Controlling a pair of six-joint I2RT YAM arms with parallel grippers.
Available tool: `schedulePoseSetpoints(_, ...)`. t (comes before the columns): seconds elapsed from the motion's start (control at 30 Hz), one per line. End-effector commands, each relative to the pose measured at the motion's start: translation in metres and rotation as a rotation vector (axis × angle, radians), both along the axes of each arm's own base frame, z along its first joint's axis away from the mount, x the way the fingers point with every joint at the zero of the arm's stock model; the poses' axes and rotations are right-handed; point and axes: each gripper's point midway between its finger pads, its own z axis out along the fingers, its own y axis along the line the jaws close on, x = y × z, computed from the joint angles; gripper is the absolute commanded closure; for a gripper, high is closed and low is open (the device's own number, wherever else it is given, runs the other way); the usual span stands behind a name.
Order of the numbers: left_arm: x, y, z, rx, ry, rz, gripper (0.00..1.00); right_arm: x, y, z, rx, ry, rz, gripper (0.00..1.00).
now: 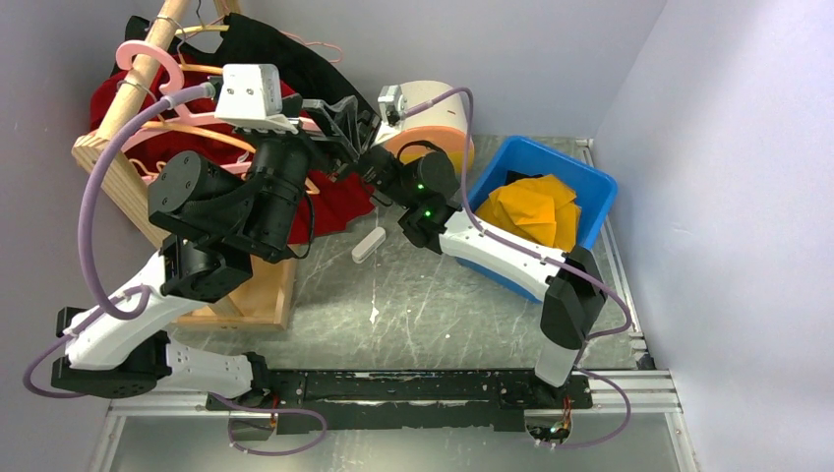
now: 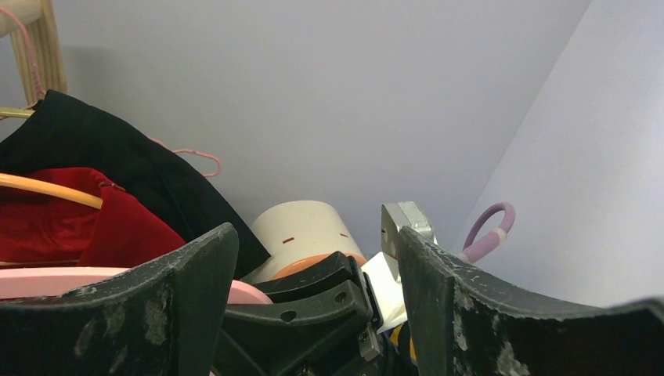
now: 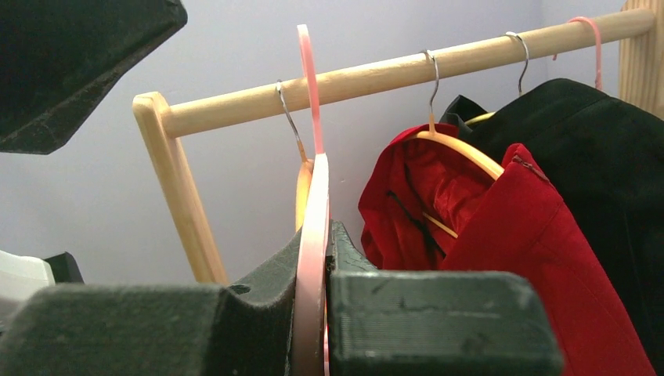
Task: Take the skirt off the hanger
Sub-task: Place the hanger at the clothesline.
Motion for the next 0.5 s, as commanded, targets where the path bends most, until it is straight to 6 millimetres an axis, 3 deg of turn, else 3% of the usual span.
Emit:
schedulePoseSetpoints(0.0, -0.002, 0.008, 0.0, -0.031, 0.008, 0.014, 0.22, 0.001, -0.001, 0.002, 0.015, 0.01, 0.001, 1.0)
schedulePoseSetpoints(0.47, -0.001, 0.014, -0.004, -0.03, 0.016, 0.042, 0.22, -0.03, 0.025, -0.025, -0.065, -0.02, 0.163, 1.0)
